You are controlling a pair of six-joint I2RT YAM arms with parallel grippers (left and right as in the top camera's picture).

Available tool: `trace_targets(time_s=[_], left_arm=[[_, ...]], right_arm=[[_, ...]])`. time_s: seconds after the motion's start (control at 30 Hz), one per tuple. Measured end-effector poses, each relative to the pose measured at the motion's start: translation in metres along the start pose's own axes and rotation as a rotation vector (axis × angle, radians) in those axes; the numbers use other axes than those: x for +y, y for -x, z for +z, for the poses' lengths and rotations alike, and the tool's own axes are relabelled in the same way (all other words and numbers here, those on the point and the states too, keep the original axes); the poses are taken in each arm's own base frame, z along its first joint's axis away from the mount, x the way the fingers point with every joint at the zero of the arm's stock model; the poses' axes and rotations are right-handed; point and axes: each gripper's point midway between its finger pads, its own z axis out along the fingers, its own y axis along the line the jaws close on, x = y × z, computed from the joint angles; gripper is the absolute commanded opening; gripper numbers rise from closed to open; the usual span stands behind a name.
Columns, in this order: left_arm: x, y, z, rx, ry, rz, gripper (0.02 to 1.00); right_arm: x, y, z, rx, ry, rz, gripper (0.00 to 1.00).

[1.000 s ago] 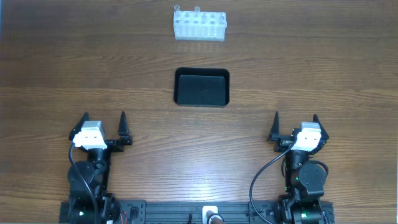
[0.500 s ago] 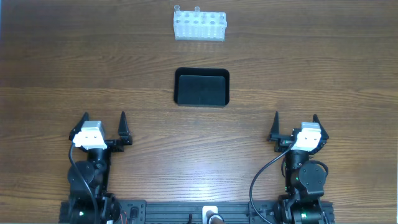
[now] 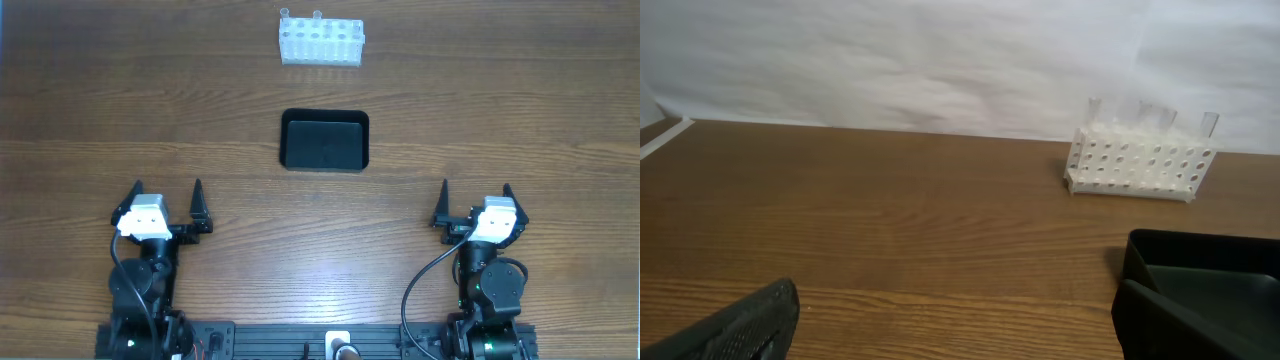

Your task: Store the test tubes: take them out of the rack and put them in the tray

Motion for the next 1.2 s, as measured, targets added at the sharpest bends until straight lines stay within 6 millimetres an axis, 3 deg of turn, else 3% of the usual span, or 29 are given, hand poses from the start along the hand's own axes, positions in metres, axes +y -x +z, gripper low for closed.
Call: trace_targets(time_s=[0.43,0.6,0.77,0.97,1.2], left_arm=[[0.0,0.0,0.001,0.001,0.0,0.0,0.998],[-0.006,0.034,0.004,-0.128,-0.028,-0.007,0.996],[-0.013,0.048,0.016,-0.136,-0.061,-0.007,0.996],[-0.022,0.074,0.053,-0.04,-0.08,-0.004,0.998],[-0.062,0.124,0.13,0.035,-0.157,0.005,0.996]], right_arm=[[0.0,0.0,0.0,0.0,0.0,0.001,0.991],[0.0,-0.001,0.0,0.003,0.001,-0.001,0.991],[0.0,-0.001,0.0,0.004,0.002,-0.001,0.991],[0.001,-0.001,0.0,0.004,0.004,0.0,0.993],[0.001,-0.001,0.0,0.004,0.004,-0.001,0.991]])
